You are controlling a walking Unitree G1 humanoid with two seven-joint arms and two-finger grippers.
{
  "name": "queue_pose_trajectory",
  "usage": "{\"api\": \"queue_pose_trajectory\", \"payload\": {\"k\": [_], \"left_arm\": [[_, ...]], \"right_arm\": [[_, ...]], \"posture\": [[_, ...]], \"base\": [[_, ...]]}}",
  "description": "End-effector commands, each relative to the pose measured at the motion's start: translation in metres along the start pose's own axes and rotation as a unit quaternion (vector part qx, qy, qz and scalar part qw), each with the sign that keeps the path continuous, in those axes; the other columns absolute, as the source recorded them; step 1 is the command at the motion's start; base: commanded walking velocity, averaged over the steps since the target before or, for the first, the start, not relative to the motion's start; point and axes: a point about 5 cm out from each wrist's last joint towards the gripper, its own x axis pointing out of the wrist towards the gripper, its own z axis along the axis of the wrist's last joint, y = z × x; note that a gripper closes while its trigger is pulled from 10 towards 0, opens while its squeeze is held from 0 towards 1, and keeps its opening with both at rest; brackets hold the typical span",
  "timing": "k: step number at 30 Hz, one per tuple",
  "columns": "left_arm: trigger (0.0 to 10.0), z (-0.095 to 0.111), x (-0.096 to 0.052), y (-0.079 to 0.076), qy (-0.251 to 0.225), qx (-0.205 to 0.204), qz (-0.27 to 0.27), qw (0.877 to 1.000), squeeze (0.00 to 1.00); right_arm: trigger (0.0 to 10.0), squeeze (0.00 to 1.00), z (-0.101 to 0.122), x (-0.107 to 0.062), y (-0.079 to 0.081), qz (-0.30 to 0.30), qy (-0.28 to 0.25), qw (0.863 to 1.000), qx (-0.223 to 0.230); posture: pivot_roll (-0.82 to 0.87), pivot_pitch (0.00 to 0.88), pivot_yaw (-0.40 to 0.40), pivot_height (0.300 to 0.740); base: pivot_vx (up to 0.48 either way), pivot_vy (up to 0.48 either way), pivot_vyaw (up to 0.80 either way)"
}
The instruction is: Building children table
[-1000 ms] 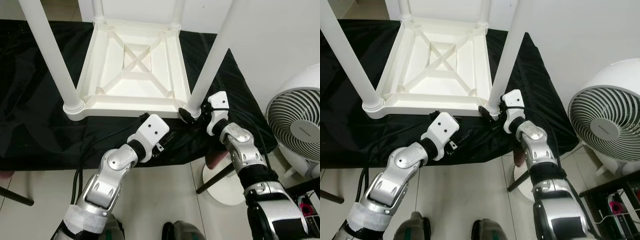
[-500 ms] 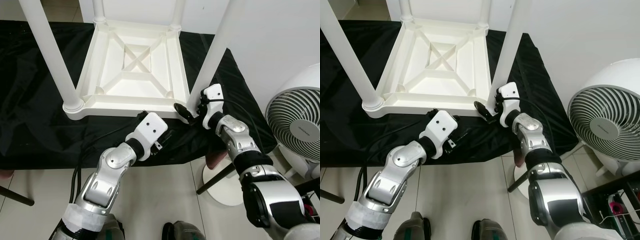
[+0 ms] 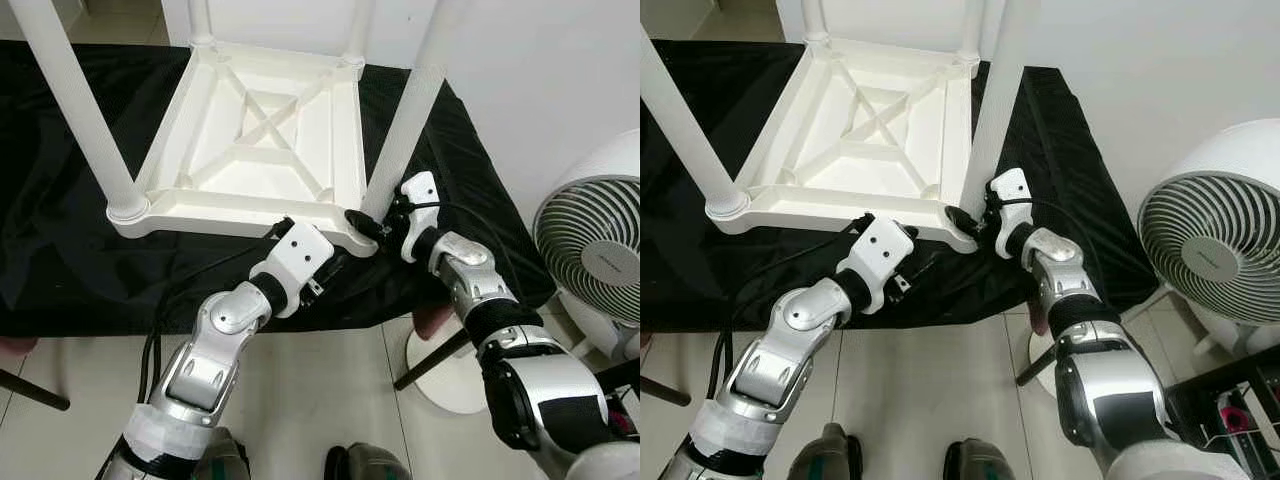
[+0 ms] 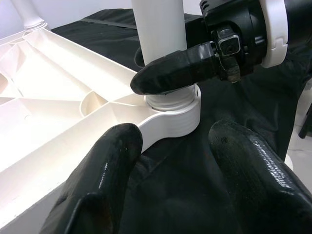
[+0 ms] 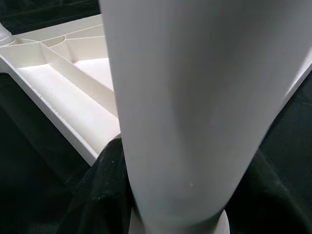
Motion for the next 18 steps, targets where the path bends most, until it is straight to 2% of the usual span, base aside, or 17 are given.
{"api": "queue_pose_trajectory", "payload": {"k": [1,3,4,8,18], "left_arm": [[10.0,-0.0019,0.0016,-0.0011,0.006,-0.003,0.008,1.0,0.0],[10.0,-0.0018,0.0016,-0.0012,0.006,-0.003,0.008,1.0,0.0],[10.0,-0.0018,0.0015,-0.0017,0.006,-0.004,0.007,1.0,0.0],[10.0,-0.0021,0.0012,-0.0026,0.006,-0.005,0.007,1.0,0.0],[10.0,-0.0023,0.0008,-0.0061,0.005,-0.01,0.004,1.0,0.0]], "right_arm": [[0.0,0.0,-0.0105,-0.0054,-0.0017,-0.011,0.022,1.0,0.006],[0.0,0.0,-0.011,-0.0063,-0.0032,-0.022,0.023,0.999,0.005],[10.0,0.0,-0.01,-0.0072,-0.0052,-0.039,0.014,0.999,0.005],[10.0,0.0,-0.0073,-0.0092,-0.0072,-0.092,-0.018,0.995,0.019],[10.0,0.0,-0.0082,-0.0083,-0.0015,-0.186,-0.027,0.982,0.01]], "posture": [[0.07,0.051,-0.06,0.74],[0.07,0.051,-0.06,0.74],[0.07,0.053,-0.062,0.74],[0.06,0.057,-0.065,0.74],[0.05,0.067,-0.066,0.74]], "base": [[0.0,0.0,0.0],[0.0,0.0,0.0],[0.0,0.0,0.0],[0.0,0.0,0.0],[0.0,0.0,0.0]]}}
